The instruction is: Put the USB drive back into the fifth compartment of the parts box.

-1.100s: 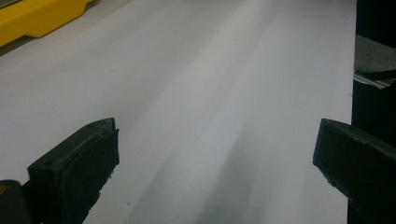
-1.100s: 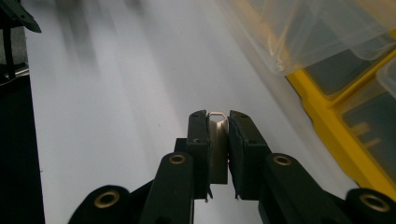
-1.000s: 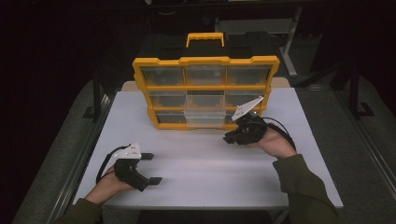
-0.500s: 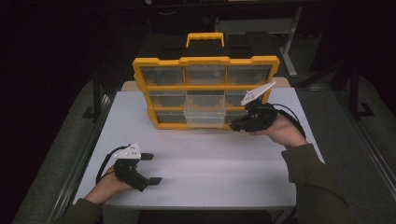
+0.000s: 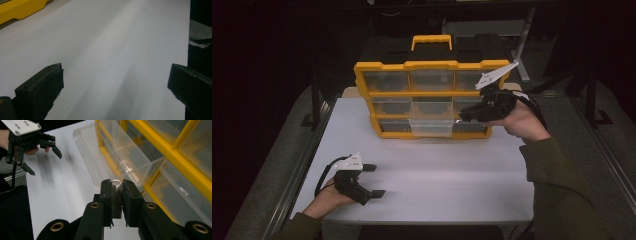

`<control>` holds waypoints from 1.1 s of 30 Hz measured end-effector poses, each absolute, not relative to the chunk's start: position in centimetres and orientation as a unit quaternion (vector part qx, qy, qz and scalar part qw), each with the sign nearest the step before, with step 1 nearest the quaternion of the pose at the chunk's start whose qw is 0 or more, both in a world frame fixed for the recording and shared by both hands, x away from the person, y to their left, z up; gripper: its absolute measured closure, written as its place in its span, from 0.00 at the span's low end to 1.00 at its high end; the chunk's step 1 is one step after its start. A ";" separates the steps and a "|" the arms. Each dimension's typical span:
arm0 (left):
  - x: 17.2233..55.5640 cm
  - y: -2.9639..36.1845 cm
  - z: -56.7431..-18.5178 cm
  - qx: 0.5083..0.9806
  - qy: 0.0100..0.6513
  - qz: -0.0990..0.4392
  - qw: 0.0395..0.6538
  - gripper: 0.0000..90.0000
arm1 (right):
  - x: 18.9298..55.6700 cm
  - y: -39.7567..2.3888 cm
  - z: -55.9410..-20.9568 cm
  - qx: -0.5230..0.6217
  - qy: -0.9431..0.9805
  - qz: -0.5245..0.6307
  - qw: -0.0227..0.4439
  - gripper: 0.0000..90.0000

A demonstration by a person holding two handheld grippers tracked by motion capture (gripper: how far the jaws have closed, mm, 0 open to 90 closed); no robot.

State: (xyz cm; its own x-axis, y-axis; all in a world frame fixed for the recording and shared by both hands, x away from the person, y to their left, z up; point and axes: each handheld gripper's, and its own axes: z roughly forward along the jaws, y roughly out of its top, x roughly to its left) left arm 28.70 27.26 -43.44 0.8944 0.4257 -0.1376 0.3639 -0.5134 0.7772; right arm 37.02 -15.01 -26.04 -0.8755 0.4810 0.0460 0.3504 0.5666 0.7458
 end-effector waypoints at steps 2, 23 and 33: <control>28.7 27.3 -43.4 0.869 0.228 0.035 0.438 0.00 | 37.2 -14.7 -25.5 0.234 0.881 0.402 0.083 0.86; 28.7 27.3 -43.4 0.868 0.227 0.035 0.440 0.00 | 39.8 -9.8 -25.1 0.222 0.886 0.398 0.082 0.86; 28.6 27.4 -43.4 0.867 0.229 0.036 0.441 0.00 | 40.4 -9.6 -25.9 0.251 0.873 0.410 0.080 0.61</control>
